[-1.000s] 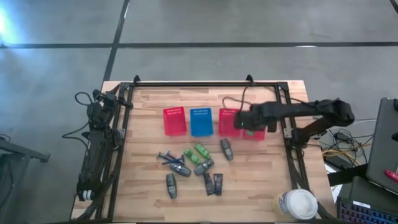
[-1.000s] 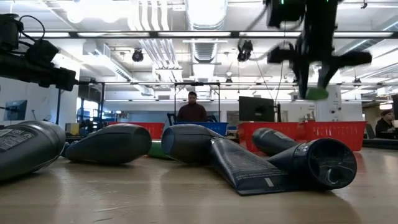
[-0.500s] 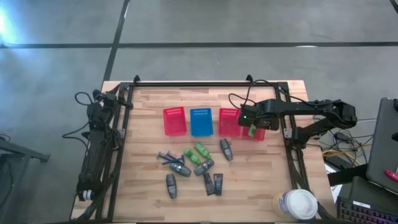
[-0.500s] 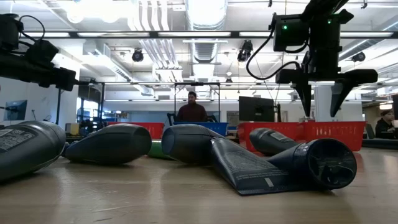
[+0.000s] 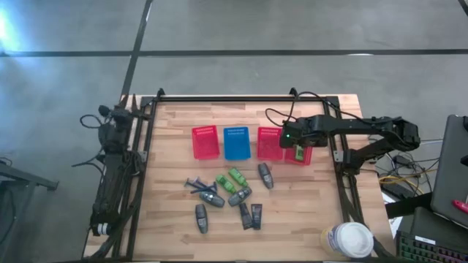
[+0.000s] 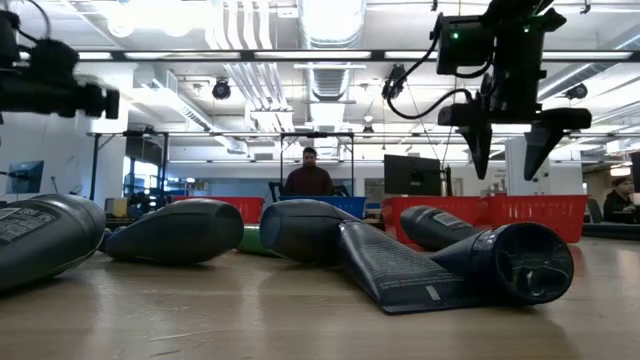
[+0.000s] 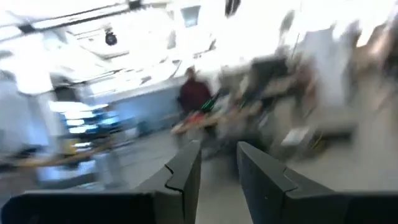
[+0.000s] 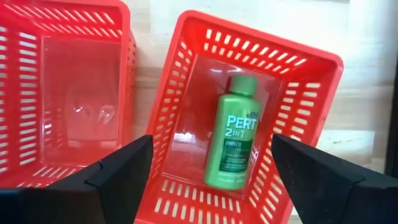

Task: Pick & Place Travel size toiletries
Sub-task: Put the blue razor into the left red bin

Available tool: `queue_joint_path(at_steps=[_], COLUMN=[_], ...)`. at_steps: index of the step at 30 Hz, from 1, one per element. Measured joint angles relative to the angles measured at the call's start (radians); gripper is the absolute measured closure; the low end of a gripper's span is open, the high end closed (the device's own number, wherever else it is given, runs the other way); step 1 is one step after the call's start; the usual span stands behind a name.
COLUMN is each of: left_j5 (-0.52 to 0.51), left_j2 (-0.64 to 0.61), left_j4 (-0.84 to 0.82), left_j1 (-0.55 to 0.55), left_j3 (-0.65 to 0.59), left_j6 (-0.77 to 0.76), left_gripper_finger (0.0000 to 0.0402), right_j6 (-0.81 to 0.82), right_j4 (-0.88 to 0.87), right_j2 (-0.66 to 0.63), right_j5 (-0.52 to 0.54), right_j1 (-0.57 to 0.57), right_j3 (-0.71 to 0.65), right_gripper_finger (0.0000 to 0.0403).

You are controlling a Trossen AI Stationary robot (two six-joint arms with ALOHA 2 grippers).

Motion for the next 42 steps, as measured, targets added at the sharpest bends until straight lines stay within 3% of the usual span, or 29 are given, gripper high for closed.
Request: queue_joint_path(at_steps=[4, 5, 9, 11, 12, 15, 17, 19, 22, 26, 29, 33, 36, 39, 42], left_j5=[0.031, 0.047, 0.128, 0.167, 0.204, 0.367, 0.416, 0.417, 0.504, 0.57, 0.586, 0.57, 0.411, 0.253, 0.216], left_j2=[-0.001, -0.001, 0.006, 0.015, 0.021, 0.039, 0.068, 0.132, 0.276, 0.5, 0.618, 0.717, 0.781, 0.835, 0.867], left_j4=[0.042, 0.045, 0.07, 0.052, 0.065, 0.091, 0.058, -0.035, -0.253, -0.529, -0.546, -0.543, -0.659, -0.799, -0.848], left_j1=[0.0, 0.0, -0.001, -0.003, -0.008, -0.036, -0.066, -0.105, -0.195, -0.413, -0.653, -0.972, -1.141, -1.236, -1.28], left_j3=[0.0, 0.0, 0.0, 0.0, 0.001, 0.067, 0.155, 0.254, 0.392, 0.49, 0.528, 0.588, 0.619, 0.642, 0.645], left_j6=[-0.237, -0.364, -1.197, -1.477, -1.532, -1.36, -1.226, -1.104, -0.914, -0.707, -0.544, -0.335, -0.335, -0.325, -0.362], left_gripper_finger=[0.0291, 0.0291, 0.0291, 0.0291, 0.0291, 0.0291, 0.0291, 0.0291, 0.0291, 0.0291, 0.0291, 0.0291, 0.0291, 0.0291, 0.0291], right_j6=[-0.044, -0.051, -0.052, -0.053, -0.056, -0.073, -0.077, -0.078, -0.082, -0.081, -0.08, -0.062, -0.064, -0.077, -0.094], right_j4=[0.0, 0.001, 0.006, 0.011, 0.016, 0.029, 0.029, 0.031, 0.033, 0.033, 0.034, 0.033, 0.033, 0.033, 0.032], right_j2=[0.001, 0.001, 0.0, -0.001, -0.001, -0.001, -0.001, -0.001, -0.001, -0.001, -0.001, -0.001, -0.001, -0.001, -0.001], right_j5=[0.002, 0.002, 0.0, -0.002, -0.002, -0.005, -0.016, -0.025, -0.029, -0.029, -0.033, -0.047, -0.049, -0.05, -0.049], right_j1=[0.0, 0.0, 0.0, 0.0, 0.0, 0.0, -0.001, -0.001, 0.0, 0.0, 0.0, 0.0, 0.001, 0.001, 0.001], right_j3=[0.0, 0.0, 0.0, 0.0, -0.001, -0.001, -0.001, -0.001, -0.001, -0.001, -0.001, -0.001, -0.001, -0.001, -0.001], right_gripper_finger=[0.0071, 0.007, 0.007, 0.0075, 0.0078, 0.0088, 0.0095, 0.01, 0.0106, 0.0107, 0.0101, 0.0091, 0.0084, 0.0079, 0.0079])
